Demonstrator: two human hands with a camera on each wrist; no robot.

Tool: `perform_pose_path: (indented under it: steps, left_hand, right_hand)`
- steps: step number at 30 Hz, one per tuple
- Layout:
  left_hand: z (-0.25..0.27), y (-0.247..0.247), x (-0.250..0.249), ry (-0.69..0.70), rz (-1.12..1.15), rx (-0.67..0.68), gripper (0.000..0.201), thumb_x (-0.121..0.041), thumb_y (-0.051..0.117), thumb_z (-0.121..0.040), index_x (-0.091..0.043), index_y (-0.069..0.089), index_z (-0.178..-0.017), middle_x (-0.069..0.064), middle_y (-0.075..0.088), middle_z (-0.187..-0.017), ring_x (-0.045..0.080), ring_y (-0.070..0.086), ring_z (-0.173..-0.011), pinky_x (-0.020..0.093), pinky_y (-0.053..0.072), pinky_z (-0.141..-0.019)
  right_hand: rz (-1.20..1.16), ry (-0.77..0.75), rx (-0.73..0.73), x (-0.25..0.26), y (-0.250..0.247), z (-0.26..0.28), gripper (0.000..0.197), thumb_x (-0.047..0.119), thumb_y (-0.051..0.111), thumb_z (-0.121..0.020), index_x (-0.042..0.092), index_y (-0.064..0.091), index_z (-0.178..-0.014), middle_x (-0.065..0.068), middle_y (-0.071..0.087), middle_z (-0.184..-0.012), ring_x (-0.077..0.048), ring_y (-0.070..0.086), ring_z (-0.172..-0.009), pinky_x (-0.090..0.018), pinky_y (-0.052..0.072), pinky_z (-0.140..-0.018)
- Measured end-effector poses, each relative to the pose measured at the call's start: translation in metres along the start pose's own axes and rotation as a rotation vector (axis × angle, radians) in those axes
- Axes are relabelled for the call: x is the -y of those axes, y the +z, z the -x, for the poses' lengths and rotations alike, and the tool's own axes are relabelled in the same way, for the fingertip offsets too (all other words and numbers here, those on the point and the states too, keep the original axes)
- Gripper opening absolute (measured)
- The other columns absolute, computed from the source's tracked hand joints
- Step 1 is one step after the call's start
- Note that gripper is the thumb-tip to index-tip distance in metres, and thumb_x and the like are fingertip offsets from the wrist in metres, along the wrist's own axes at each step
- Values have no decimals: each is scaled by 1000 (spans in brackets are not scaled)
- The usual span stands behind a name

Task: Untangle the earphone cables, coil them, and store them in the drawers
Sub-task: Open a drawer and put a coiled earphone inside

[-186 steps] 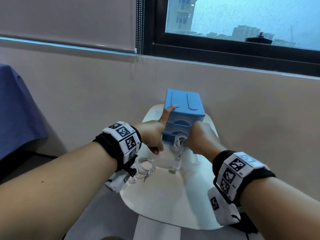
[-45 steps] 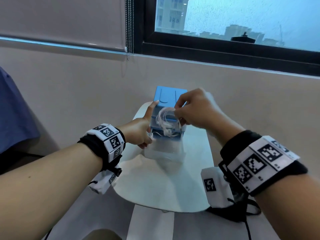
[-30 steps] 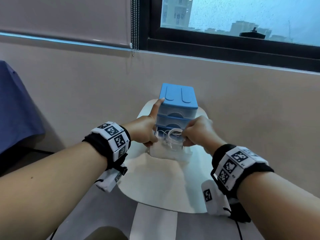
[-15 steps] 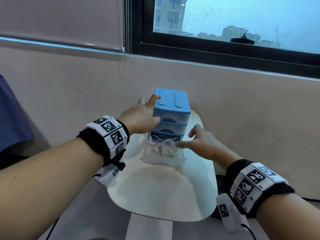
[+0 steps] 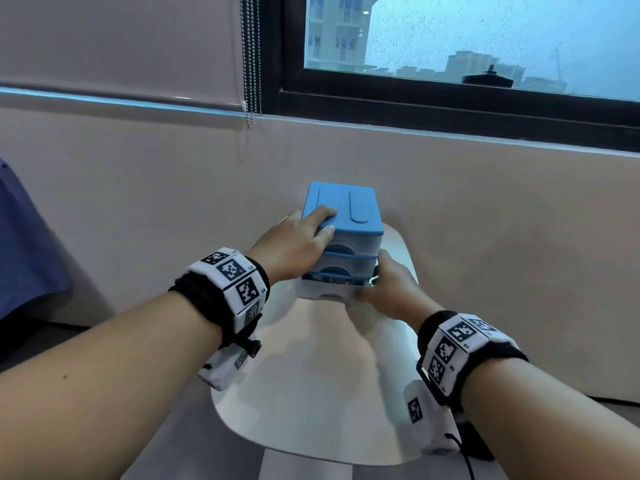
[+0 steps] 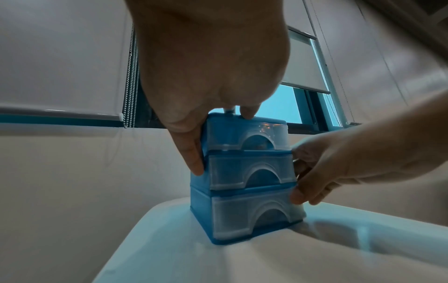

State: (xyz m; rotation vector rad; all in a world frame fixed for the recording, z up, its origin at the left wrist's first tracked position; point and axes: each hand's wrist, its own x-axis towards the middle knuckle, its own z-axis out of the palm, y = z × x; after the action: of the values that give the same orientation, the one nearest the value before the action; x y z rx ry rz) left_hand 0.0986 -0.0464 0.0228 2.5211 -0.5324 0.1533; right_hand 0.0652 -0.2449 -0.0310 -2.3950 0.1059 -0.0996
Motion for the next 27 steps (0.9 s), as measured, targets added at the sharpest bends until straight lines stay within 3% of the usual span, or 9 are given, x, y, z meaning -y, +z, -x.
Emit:
perform_pose_path:
  steps: [3,6,8,10,12,15,20,23,27]
  left_hand:
    - [0,0,1,-5,6,1,45,-47,34,-108,-43,35,-152,10,49,-125,32,51,-121,44,42,-105]
    - [0,-2,1,-2,3,2,44,-47,34,-108,-43,36,-151,7,48,-122,32,51,-119,44,42,-104]
    - [0,-2,2,0,16,5,43,-47,34,-108,-43,36,-151,7,47,-121,31,51,-119,41,41,-101]
    - [1,-2,4,1,33,5,43,-47,34,-108,-44,36,-151,6,48,-119,29,49,-119,40,40,-99]
    - [1,-2,4,5,38,4,43,-47,34,-108,-44,36,-152,5,47,-118,29,49,-121,39,39,-99]
    - [2,-3,1,-1,30,11,44,-47,34,-108,-43,36,-152,3,44,-118,29,48,-124,39,38,-99]
    - [1,-5,1,-6,3,36,45,-47,33,-108,-43,34,-152,10,50,-133,30,47,-128,44,39,-107]
    - [1,-7,2,-8,-9,44,45,-48,33,-108,-43,34,-153,10,50,-136,29,47,-130,45,39,-108]
    - [0,-8,0,-4,-13,41,45,-48,32,-108,-43,34,-153,9,50,-138,29,47,-130,45,40,-106]
  right_hand:
    - [-17,-59,-110,4,3,-5,59,22,79,-81,32,45,-127,3,64,-110,-17,63,-91,-37,57,-76]
    - [-78,-144,-173,4,4,-4,85,16,81,-77,39,33,-143,16,60,-108,-12,63,-93,-34,57,-78]
    - [-143,-220,-221,6,-2,0,107,16,81,-77,46,15,-156,23,54,-115,-8,60,-99,-30,54,-82]
    - [-100,-294,-252,9,-9,1,115,17,81,-77,53,6,-157,13,50,-133,-13,58,-108,-32,53,-87]
    - [35,-326,-232,12,-17,1,107,19,80,-81,51,13,-157,7,44,-140,-18,58,-110,-33,51,-89]
    - [225,-330,-226,16,-23,3,83,16,73,-88,37,30,-156,5,44,-144,-23,56,-118,-34,48,-95]
    - [406,-305,-258,25,-24,9,71,27,70,-92,32,33,-153,5,31,-159,-27,52,-128,-42,51,-94]
    - [327,-349,-272,31,-29,7,57,32,65,-97,23,46,-150,0,45,-154,-28,49,-135,-41,43,-106]
    - [359,-346,-253,37,-37,5,46,32,63,-97,25,53,-141,3,57,-137,-29,57,-120,-44,50,-97]
